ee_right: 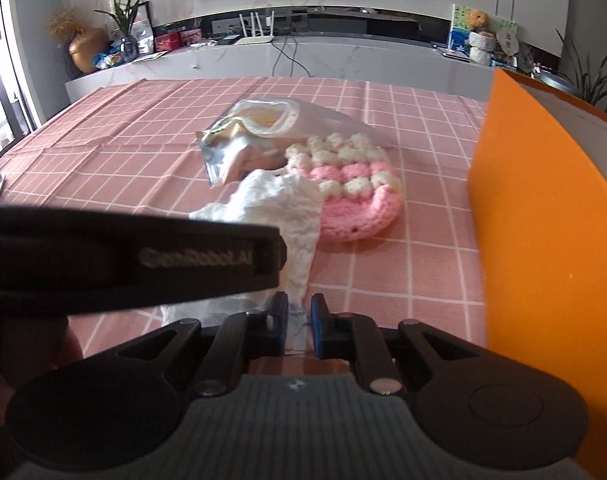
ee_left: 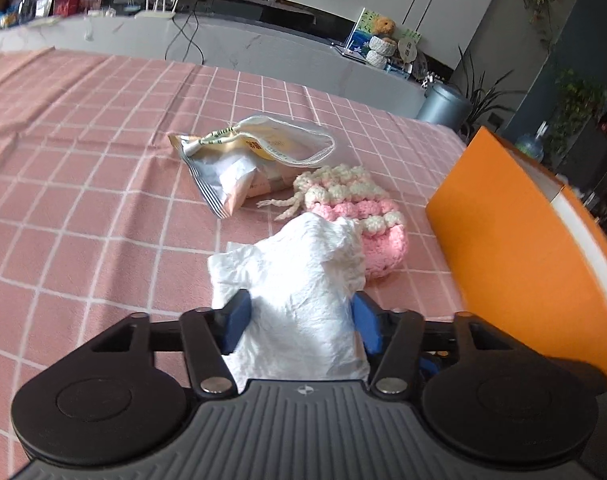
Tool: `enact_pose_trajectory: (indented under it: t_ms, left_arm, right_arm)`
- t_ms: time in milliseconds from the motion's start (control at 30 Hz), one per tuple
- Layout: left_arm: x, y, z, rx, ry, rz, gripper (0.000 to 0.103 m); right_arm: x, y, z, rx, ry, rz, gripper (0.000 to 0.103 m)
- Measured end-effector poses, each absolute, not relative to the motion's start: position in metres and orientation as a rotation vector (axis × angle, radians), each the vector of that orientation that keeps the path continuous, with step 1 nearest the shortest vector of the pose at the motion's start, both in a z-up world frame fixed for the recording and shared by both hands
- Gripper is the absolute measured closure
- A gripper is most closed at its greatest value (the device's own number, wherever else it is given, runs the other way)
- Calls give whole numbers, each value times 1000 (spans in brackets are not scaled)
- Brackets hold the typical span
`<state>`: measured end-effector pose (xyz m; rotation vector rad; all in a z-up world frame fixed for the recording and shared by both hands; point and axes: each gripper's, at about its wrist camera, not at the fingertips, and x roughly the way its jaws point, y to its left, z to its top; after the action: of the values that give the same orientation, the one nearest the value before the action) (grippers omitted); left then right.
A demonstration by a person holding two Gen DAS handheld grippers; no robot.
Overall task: Organize soft objects
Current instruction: 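Grasp the white fabric with the left tool while the right tool grasps the pink crocheted item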
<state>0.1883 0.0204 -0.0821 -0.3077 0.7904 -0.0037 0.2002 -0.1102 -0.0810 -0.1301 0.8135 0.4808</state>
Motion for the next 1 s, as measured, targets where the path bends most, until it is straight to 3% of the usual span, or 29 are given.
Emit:
enact_pose_trajectory:
  t_ms: [133, 167, 300, 367, 533, 800, 867, 1000]
  left_arm:
    - [184, 24, -80, -271, 768, -3, 74]
    - [181, 28, -78, -280, 752, 6, 76]
    - [174, 48, -66, -308, 698, 61, 78]
    - [175, 58, -63, -323, 689, 85, 78]
    - [181, 70, -58, -349, 662, 101, 77]
    - [194, 72, -64, -350, 652, 95, 77]
    - [194, 73, -68, -356, 659, 92, 77]
    - [195, 72, -72, -364, 671, 83, 77]
  right_arm:
    - [200, -112, -75, -119, 792, 476, 86]
    - [200, -114, -71, -113, 776, 467, 77]
    - [203, -119, -58, -111, 695, 398, 62]
    - [211, -116, -55, -111, 673, 362, 32]
    - [243, -99, -59, -88, 673, 311, 9]
    - [279, -83, -78, -73, 734, 298, 7]
    - [284, -83, -83, -73, 756, 308, 20]
    - [282, -83, -87, -73, 763, 316, 30]
